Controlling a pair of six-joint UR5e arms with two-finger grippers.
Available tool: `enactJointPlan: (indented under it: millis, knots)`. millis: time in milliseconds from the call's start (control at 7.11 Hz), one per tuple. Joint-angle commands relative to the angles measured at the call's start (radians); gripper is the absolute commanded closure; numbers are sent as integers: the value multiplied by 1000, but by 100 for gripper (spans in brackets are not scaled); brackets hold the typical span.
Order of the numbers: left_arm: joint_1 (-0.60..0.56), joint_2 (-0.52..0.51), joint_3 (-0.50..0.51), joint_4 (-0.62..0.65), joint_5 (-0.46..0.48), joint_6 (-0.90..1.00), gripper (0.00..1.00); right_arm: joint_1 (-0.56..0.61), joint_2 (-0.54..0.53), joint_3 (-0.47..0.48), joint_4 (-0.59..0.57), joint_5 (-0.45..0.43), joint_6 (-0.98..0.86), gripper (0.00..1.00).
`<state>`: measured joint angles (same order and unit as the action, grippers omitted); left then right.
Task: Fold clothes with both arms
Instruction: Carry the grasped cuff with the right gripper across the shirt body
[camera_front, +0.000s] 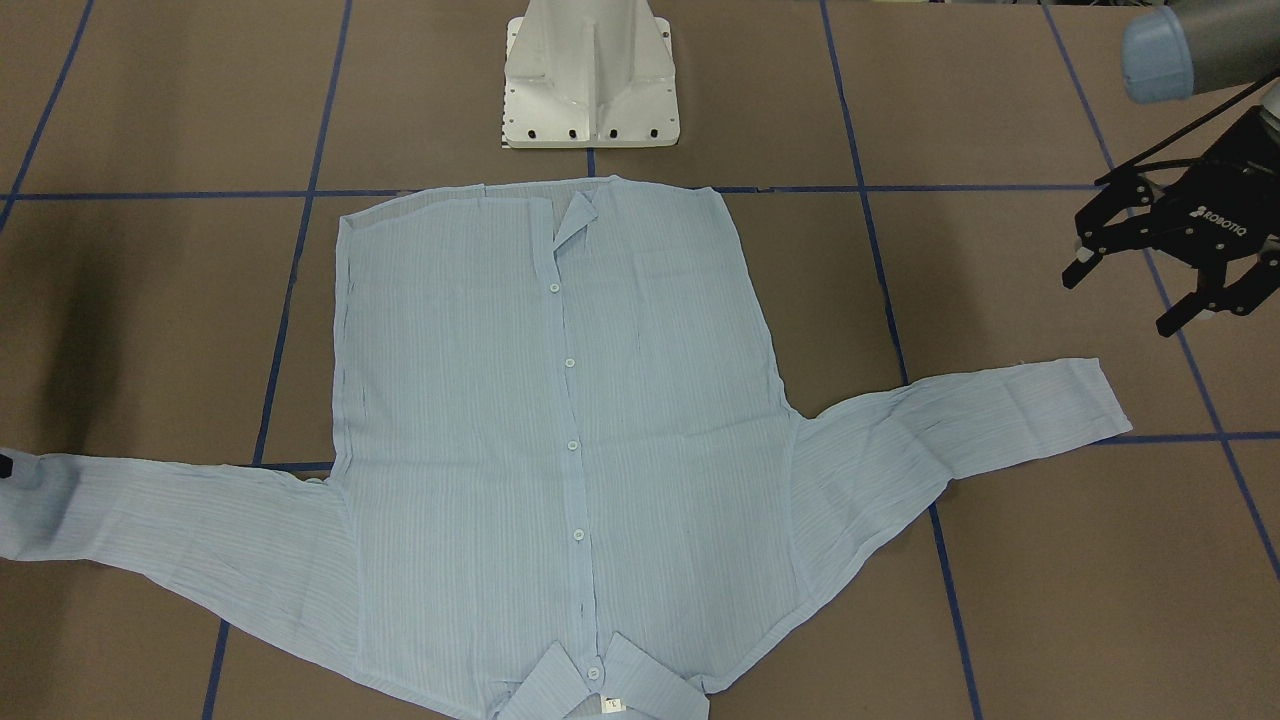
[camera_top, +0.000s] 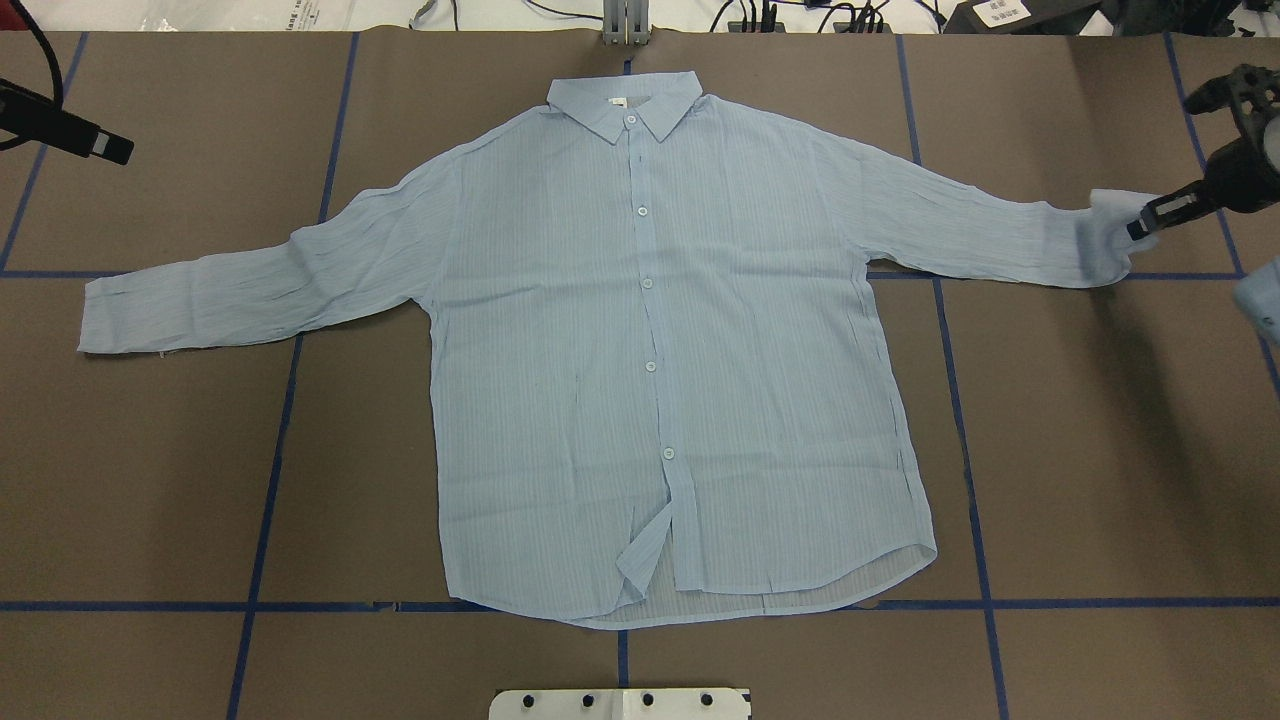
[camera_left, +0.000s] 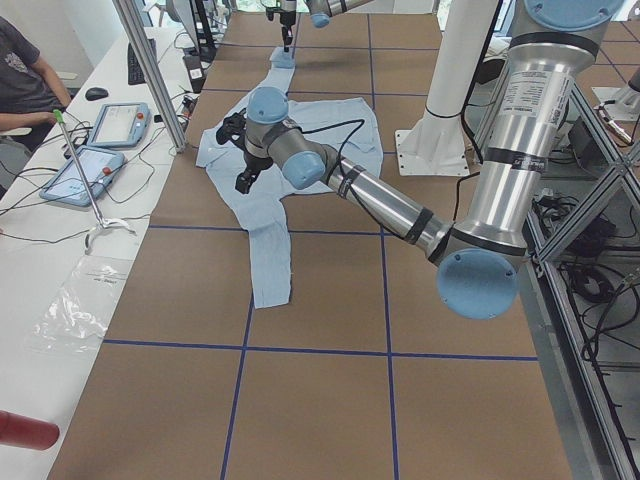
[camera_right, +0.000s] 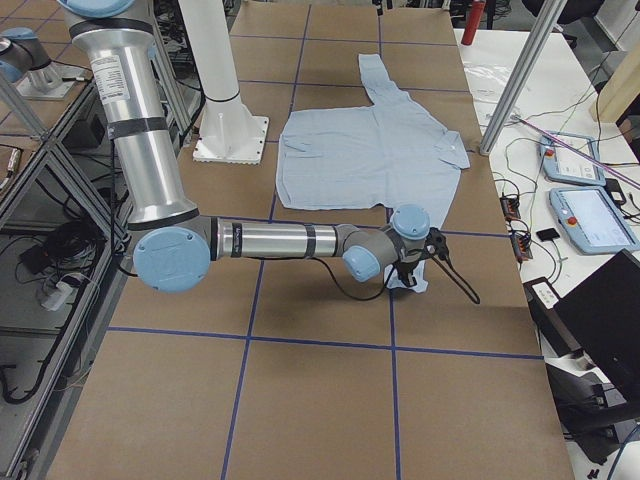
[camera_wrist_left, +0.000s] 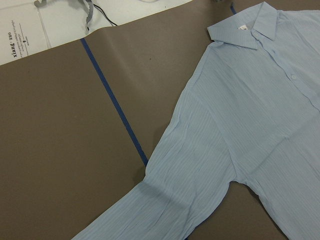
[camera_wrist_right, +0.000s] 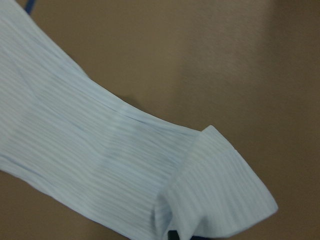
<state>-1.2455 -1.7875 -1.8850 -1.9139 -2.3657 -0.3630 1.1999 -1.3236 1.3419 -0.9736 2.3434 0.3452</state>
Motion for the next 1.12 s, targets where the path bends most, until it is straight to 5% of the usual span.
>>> enactJointPlan:
  millis: [0,281,703,984]
  knots:
    - [-2,10,1,-2,-1,6,1,-136,148,68,-1,11,195,100]
    - [-2,49,30,6,11,7,0,-238,333,68,7,-2,407,100]
    - [1,118,139,-4,83,9,0,-359,508,51,4,-146,496,100]
    - [8,114,199,-10,164,10,0,-452,680,-104,6,-295,500,100]
